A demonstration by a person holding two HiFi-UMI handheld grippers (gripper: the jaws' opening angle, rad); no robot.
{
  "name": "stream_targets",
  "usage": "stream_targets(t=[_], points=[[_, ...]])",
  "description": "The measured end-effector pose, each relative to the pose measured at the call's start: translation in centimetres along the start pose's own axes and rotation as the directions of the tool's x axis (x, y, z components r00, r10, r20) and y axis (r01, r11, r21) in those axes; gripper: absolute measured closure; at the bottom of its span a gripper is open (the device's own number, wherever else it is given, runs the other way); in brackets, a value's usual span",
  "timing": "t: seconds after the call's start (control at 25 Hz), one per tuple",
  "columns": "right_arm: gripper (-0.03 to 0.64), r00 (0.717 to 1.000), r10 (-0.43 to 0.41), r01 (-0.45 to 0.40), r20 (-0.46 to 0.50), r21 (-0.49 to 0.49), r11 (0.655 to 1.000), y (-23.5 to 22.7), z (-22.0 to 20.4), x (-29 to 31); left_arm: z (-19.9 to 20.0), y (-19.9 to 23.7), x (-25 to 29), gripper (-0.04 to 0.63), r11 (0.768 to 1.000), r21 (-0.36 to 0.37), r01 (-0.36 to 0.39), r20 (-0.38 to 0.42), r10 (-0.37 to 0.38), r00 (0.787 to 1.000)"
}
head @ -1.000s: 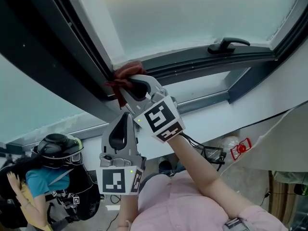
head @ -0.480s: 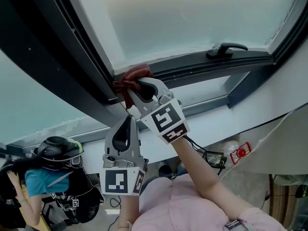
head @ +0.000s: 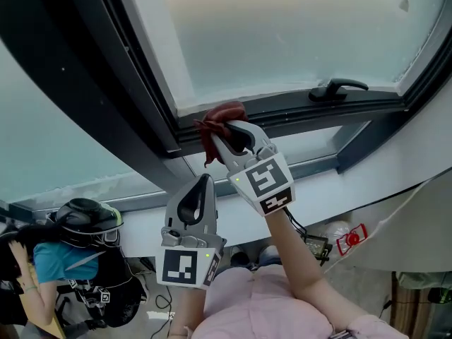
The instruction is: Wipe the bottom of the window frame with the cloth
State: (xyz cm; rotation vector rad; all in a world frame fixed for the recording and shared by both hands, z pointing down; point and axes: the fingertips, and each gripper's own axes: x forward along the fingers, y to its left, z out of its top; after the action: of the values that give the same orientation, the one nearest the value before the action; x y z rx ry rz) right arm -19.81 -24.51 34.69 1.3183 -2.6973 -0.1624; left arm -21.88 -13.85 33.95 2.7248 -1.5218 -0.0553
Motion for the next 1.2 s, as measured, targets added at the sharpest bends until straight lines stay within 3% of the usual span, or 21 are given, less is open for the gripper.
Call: stream_targets(t=[0.16, 0.28, 0.48, 0.64, 0.8, 1.2], points=[[0.535, 1.0, -0.01, 0.01, -0.01, 0.009, 1.0, -0.9, -0.5, -0.6, 0.4, -0.7, 0.7, 0.601, 1.0, -0.011, 0.009, 0.033, -0.009, 0.999], [0.535, 1.0, 0.002, -0.002, 0.004, 0.03, 1.0, -0.2, -0.5, -0.8, 1.0, -1.1, 0.7, 0.601, 1.0, 0.02, 0.018, 0.066, -0.019, 0.998], [0.535, 1.0, 0.008, -0.008, -0.01, 0.028, 1.0, -1.2, -1.0, -1.4, 0.2, -2.5, 1.7, 0.601, 0.999, 0.021, 0.045, 0.012, -0.046, 0.999], [0.535, 0.999, 0.033, -0.033, -0.012, 0.005, 0.999, -1.3, -0.5, -1.0, 1.5, -2.9, 2.1, 0.601, 0.999, 0.028, 0.024, 0.072, -0.026, 0.997], [0.535, 0.999, 0.038, -0.038, -0.009, 0.009, 0.999, -1.6, -0.3, -1.3, 1.9, -3.1, 2.1, 0.601, 1.0, -0.01, 0.0, 0.083, 0.001, 0.997], [0.535, 1.0, 0.029, -0.029, -0.006, 0.025, 0.999, -3.1, -0.6, -2.3, 2.0, -3.7, 3.1, 0.601, 1.0, -0.013, -0.011, 0.075, 0.012, 0.997]])
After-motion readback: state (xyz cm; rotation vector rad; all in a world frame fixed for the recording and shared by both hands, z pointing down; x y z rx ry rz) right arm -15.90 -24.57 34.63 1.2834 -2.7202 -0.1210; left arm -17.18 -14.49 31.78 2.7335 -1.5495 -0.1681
